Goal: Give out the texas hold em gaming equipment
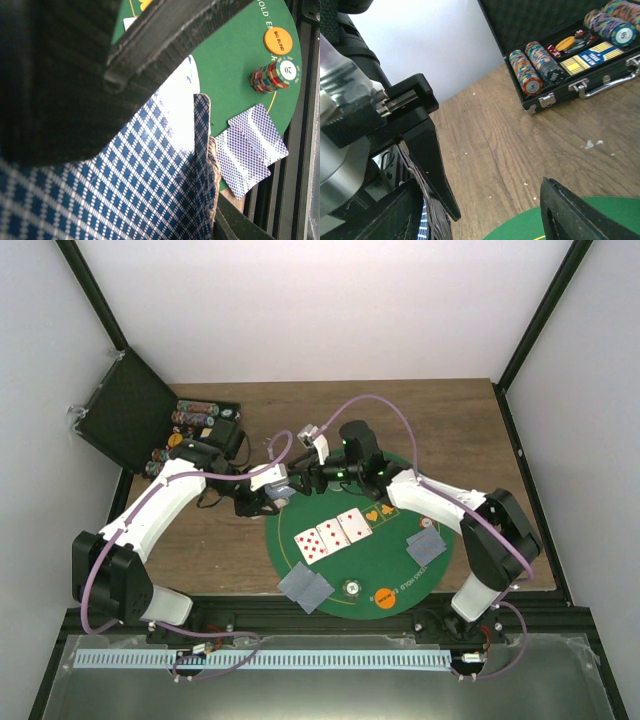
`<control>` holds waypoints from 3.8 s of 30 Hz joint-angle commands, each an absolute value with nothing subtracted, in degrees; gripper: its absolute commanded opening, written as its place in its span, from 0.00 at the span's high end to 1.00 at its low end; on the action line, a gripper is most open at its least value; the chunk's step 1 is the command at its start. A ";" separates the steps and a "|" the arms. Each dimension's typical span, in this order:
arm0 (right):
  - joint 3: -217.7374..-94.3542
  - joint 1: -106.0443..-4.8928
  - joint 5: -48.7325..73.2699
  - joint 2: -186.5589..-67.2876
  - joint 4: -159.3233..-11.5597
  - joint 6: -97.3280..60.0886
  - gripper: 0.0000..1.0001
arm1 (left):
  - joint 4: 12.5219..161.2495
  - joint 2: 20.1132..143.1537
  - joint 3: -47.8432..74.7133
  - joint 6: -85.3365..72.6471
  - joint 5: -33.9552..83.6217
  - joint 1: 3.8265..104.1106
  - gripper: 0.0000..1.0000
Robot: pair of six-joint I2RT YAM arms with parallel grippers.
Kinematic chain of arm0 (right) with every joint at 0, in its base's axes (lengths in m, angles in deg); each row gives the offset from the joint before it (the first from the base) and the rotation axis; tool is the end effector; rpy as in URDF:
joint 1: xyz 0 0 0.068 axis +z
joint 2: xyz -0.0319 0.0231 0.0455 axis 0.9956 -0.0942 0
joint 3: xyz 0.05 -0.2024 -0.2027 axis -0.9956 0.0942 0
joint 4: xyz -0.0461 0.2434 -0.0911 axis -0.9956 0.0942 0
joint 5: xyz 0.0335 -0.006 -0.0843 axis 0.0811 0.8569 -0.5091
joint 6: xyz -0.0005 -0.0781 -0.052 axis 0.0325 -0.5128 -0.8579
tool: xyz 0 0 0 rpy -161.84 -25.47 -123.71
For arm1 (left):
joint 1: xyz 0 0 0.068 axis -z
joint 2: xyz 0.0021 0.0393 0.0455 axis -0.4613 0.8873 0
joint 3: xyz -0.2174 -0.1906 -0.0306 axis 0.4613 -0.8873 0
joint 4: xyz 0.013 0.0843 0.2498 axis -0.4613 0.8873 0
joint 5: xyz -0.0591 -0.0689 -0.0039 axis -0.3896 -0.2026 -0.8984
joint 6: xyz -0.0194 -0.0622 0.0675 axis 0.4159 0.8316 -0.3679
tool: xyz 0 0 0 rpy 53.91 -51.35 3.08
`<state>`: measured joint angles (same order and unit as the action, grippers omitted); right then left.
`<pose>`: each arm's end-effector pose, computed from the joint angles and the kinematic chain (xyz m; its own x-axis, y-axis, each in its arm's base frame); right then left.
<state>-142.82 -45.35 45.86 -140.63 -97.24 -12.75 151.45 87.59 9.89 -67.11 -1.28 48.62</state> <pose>0.2847 0.3046 0.2634 -0.4819 -0.1805 -0.8574 -0.8671 0.2391 0.4370 0.2338 -0.1417 0.2577 -0.2622 0.7712 -0.5801 0.9650 0.2052 -0.1635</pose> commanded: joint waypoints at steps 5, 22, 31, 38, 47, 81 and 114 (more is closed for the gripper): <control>-144.01 -46.01 36.86 -138.54 -91.30 -17.07 0.36 | 152.09 86.74 10.91 -67.47 -2.87 49.01 0.70; -147.61 -45.92 51.62 -144.25 -95.36 -16.72 0.32 | 151.86 87.43 11.19 -67.57 -2.86 49.00 0.70; -144.93 -46.05 41.47 -140.90 -92.16 -17.55 0.50 | 151.67 87.17 10.74 -67.84 -2.47 49.00 0.70; -144.57 -46.36 37.31 -139.97 -89.20 -17.76 0.56 | 151.66 87.35 10.91 -68.05 -2.15 49.00 0.70; -144.94 -46.95 35.22 -139.13 -86.49 -19.41 0.61 | 151.32 87.26 10.56 -68.03 -1.96 48.94 0.70; -147.91 -47.07 40.52 -137.10 -81.09 -21.06 0.80 | 147.28 87.98 8.74 -66.93 -0.36 48.22 0.70; -149.01 -48.71 40.66 -132.12 -75.76 -17.52 0.99 | 142.86 89.45 6.88 -65.50 -0.26 43.23 0.70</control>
<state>-146.43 -47.32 40.53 -134.33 -76.80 -19.96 144.69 89.43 7.61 -65.85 1.70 44.29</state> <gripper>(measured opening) 0.023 0.358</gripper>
